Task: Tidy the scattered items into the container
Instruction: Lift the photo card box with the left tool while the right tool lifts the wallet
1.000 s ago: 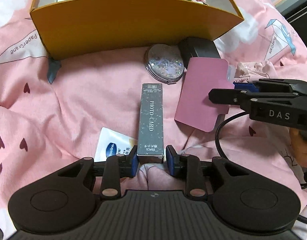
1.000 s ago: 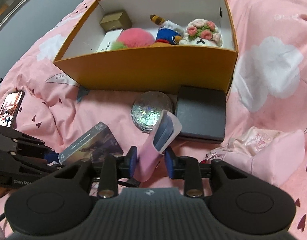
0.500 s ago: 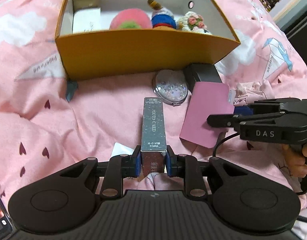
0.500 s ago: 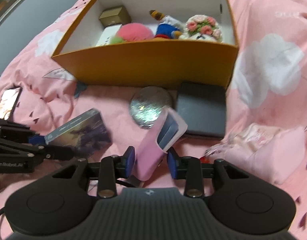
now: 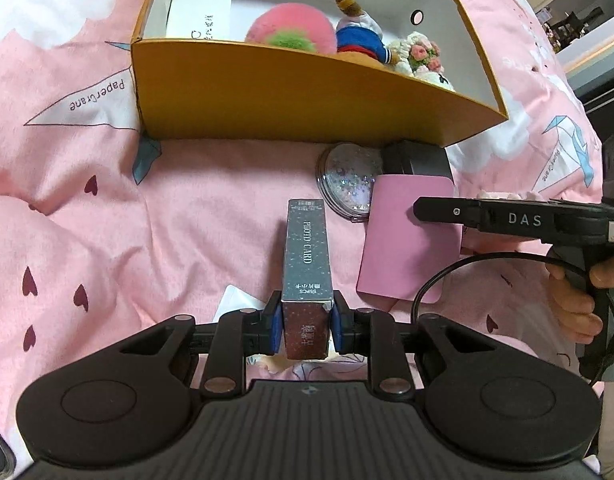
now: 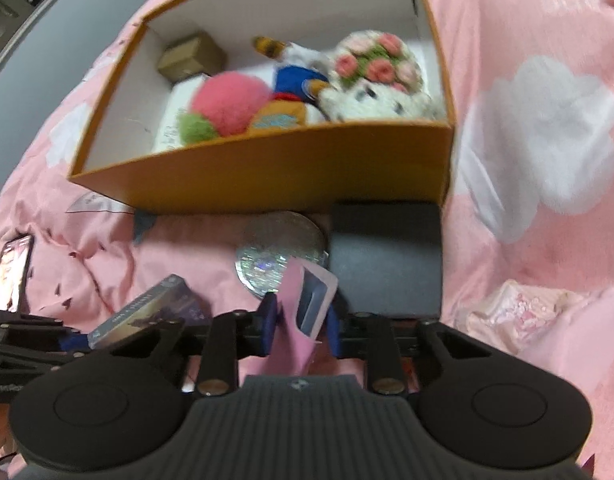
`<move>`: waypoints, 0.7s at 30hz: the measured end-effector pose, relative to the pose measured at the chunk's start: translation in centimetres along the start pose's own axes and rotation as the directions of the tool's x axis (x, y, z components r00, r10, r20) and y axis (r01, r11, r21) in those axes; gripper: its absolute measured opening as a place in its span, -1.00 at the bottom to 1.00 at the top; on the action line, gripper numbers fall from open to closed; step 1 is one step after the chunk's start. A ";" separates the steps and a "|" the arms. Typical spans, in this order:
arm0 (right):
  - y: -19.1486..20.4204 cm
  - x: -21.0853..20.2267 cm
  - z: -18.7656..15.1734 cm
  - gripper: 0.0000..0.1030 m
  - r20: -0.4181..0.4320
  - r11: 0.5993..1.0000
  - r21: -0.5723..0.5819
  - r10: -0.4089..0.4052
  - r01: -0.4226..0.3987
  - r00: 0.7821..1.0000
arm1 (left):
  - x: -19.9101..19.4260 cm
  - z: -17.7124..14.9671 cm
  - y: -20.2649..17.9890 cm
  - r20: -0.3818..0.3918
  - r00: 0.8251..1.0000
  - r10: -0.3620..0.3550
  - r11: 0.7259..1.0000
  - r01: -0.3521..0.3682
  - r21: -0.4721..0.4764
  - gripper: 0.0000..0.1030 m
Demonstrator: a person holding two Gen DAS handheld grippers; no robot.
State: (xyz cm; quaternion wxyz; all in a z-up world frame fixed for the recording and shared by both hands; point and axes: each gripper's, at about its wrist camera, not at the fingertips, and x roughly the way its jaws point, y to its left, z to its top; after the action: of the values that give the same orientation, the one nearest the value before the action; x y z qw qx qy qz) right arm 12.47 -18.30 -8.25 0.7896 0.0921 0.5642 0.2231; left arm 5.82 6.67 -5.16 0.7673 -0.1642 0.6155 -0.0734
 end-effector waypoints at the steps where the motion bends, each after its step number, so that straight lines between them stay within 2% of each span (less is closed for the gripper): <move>1: 0.4 -0.5 0.0 -0.58 0.018 1.000 -0.010 0.015 -0.014 1.000 | -0.2 0.1 0.0 -0.001 1.000 -0.001 1.000 0.001 0.005 -0.49; 4: 2.2 -2.5 -0.3 -0.63 0.110 0.997 -0.064 0.057 -0.050 0.992 | -0.9 0.3 -0.2 0.006 1.000 0.000 1.000 0.000 0.015 -0.49; 6: 3.7 -3.6 -0.8 -0.63 0.187 0.992 -0.127 0.047 -0.023 0.981 | -1.5 0.4 -0.1 0.011 1.000 0.007 1.000 -0.008 0.012 -0.49; 7: 4.2 -3.7 -1.2 -0.63 0.196 0.987 -0.158 0.038 -0.007 0.980 | -1.7 0.5 0.0 0.012 1.000 0.012 1.000 -0.012 0.009 -0.49; 9: 4.8 -3.4 -1.9 -0.63 0.179 0.982 -0.189 0.009 0.025 0.984 | -1.9 0.6 0.0 0.006 1.000 0.023 1.000 -0.023 0.008 -0.49; 12: 4.7 -2.8 -3.1 -0.63 0.108 0.978 -0.209 0.001 0.022 0.994 | -1.8 0.6 -0.4 -0.024 0.999 0.026 0.999 -0.025 0.043 -0.48; 15: 4.4 -3.0 -4.0 -0.62 0.077 0.974 -0.226 -0.016 0.033 0.997 | -1.6 0.8 -0.9 -0.034 0.999 0.040 0.996 -0.037 0.081 -0.48; 19: 4.6 -2.8 -4.4 -0.54 0.058 0.964 -0.261 -0.034 0.048 0.998 | -0.9 1.6 -1.4 -0.029 0.996 0.079 0.990 -0.075 0.121 -0.48; 21: 4.6 -2.7 -4.0 -0.40 0.063 0.965 -0.258 -0.036 0.051 0.997 | -0.5 1.7 -1.8 -0.022 0.995 0.092 0.986 -0.088 0.139 -0.48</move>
State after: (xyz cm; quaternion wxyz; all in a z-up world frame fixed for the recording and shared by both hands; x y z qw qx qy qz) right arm 6.93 -15.91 -5.56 0.8154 -0.0180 0.5092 0.2748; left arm 7.55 5.44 -3.75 0.7705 -0.0816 0.6266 -0.0832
